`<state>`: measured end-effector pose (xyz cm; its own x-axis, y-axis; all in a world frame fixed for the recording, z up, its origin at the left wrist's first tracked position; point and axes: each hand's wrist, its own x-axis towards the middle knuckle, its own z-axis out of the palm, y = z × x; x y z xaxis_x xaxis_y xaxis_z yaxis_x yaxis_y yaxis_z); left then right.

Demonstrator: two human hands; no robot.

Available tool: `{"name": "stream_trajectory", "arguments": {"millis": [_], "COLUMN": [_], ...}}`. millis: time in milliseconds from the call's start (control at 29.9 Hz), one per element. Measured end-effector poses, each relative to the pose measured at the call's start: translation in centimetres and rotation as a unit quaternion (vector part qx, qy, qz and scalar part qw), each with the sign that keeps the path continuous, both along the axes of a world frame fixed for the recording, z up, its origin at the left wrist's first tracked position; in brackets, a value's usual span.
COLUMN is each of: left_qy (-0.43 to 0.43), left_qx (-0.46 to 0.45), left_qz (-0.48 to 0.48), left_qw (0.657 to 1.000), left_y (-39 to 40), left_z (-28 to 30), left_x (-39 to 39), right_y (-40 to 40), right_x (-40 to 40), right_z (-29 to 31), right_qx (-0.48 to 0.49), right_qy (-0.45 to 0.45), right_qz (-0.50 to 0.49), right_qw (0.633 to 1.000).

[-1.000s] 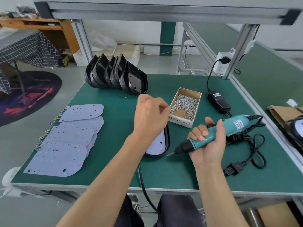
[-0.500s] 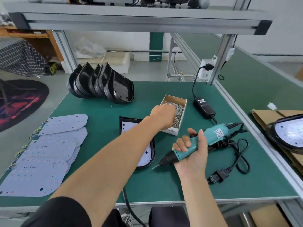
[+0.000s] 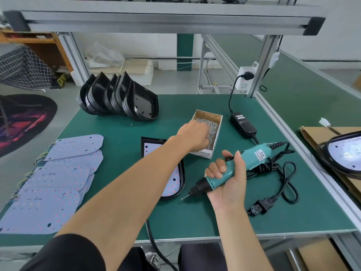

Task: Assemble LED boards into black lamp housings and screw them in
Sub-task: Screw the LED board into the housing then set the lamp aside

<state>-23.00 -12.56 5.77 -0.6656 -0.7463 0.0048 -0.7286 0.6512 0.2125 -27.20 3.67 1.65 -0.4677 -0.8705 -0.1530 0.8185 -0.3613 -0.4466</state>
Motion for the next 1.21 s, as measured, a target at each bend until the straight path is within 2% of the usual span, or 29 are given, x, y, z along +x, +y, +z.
{"name": "stream_trajectory", "arguments": {"millis": [134, 268, 368, 636, 804, 1005, 1206], "left_qy": [0.088, 0.193, 0.222, 0.263, 0.348, 0.425, 0.508], "left_qx": [0.021, 0.091, 0.115, 0.111, 0.120, 0.142, 0.192], "left_qz": [0.006, 0.042, 0.055, 0.091, 0.112, 0.151, 0.213], "left_qw": [0.996, 0.976, 0.967, 0.954, 0.923, 0.881, 0.812], "left_y": [0.2, 0.7, 1.0, 1.8, 4.6, 12.6, 16.6], "left_z": [-0.2, 0.2, 0.5, 1.0, 2.2, 1.6, 0.0], "left_x": [1.3, 2.1, 2.3, 2.8, 5.9, 13.6, 15.7], "right_y": [0.0, 0.0, 0.1, 0.1, 0.3, 0.5, 0.2], "right_x": [0.2, 0.4, 0.3, 0.4, 0.5, 0.7, 2.4], "right_z": [-0.2, -0.4, -0.4, -0.2, 0.5, 3.5, 7.2], "right_qx": [0.000, -0.004, -0.005, -0.003, 0.000, -0.078, -0.129], "right_qy": [0.011, 0.015, 0.018, 0.016, 0.016, -0.032, -0.058], "right_qz": [0.006, 0.006, 0.007, 0.008, -0.009, -0.029, -0.034], "right_qw": [1.000, 1.000, 1.000, 1.000, 1.000, 0.996, 0.989]}}
